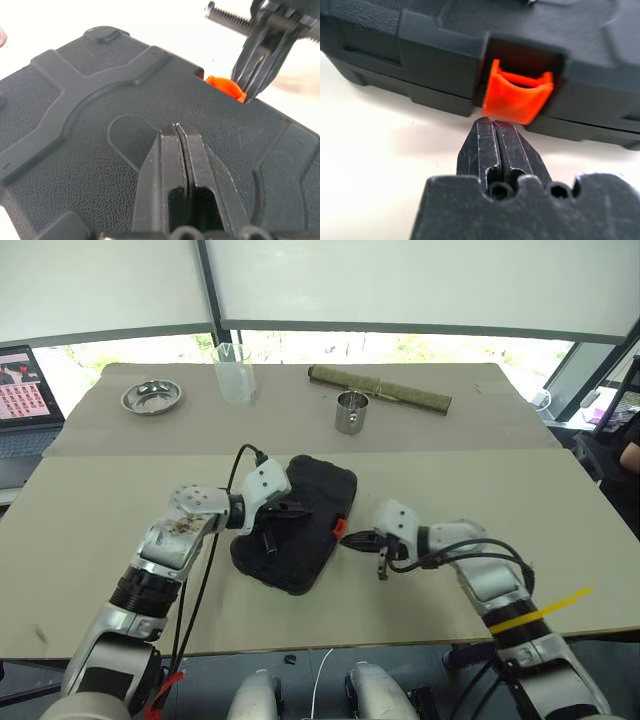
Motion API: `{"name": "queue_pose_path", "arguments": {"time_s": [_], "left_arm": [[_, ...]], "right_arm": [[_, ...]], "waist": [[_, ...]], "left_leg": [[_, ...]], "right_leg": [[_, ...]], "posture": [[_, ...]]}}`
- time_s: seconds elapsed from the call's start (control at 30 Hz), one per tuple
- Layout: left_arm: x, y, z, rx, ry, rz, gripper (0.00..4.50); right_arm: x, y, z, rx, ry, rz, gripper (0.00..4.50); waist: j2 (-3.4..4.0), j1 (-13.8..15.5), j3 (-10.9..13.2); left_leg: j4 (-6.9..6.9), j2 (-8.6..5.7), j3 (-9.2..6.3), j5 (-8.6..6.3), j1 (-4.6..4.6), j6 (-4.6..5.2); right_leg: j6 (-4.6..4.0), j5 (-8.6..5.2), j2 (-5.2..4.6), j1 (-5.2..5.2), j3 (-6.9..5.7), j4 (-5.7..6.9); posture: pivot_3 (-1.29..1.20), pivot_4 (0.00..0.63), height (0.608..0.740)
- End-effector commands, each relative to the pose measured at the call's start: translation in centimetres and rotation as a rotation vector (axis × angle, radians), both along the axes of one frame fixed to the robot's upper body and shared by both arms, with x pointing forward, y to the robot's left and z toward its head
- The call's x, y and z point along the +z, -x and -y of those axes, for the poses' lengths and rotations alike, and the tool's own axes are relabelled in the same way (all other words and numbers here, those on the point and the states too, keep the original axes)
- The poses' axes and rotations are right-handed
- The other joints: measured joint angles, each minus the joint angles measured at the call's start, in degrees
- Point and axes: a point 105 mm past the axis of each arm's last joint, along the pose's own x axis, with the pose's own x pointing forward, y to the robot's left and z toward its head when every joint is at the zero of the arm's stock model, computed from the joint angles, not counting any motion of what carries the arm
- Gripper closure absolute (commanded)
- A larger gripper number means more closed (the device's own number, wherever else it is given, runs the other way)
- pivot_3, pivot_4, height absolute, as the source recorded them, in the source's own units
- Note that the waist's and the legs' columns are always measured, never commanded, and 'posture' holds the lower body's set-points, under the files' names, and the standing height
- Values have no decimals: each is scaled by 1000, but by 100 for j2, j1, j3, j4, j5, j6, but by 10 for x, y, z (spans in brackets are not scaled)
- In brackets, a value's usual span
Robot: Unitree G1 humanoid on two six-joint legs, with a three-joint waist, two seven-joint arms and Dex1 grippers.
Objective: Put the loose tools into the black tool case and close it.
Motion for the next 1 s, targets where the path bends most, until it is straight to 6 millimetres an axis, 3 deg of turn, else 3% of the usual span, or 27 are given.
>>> {"name": "queue_pose_path", "arguments": {"time_s": [0.03,0.5,0.67,0.77,0.8,0.87,1.0], "left_arm": [[-56,13,-18,66,-108,-210,4436],[-54,11,-21,75,-114,-204,4436],[-55,14,-25,79,-102,-203,4436],[-37,19,-24,45,23,-142,4436],[-23,22,-25,36,96,-92,4192],[-3,29,-36,37,188,-21,3809],[18,43,-74,119,229,81,2412]], "right_arm": [[11,1,-6,16,-47,27,4500],[18,-5,-36,71,-115,47,4500],[19,1,-32,83,-127,51,4500],[22,6,-19,74,-149,49,4500],[26,7,-11,58,-177,33,4500],[33,10,5,27,-215,21,3920],[36,18,39,-14,-183,30,2722]], "waist": [[0,2,0],[0,-18,0],[1,-26,0],[1,-38,0],[1,-35,0],[8,-30,4],[10,5,7]], "left_leg": [[-1,0,0,0,1,0],[-8,4,4,0,9,0],[-9,5,4,0,9,0],[-18,9,6,0,10,0],[-23,11,8,0,8,0],[-27,12,6,0,4,0],[-34,15,7,-3,-23,-4]], "right_leg": [[0,-1,0,0,0,0],[-4,-4,3,0,0,1],[-4,-4,4,-3,1,1],[-9,-5,4,-7,1,1],[-13,-6,4,-11,2,1],[-28,-1,4,-16,-1,1],[-31,-1,-9,-42,0,-2]], "posture": [[0,150,740],[0,150,740],[0,150,740],[0,150,740],[0,150,740],[0,150,740],[0,150,740]]}}
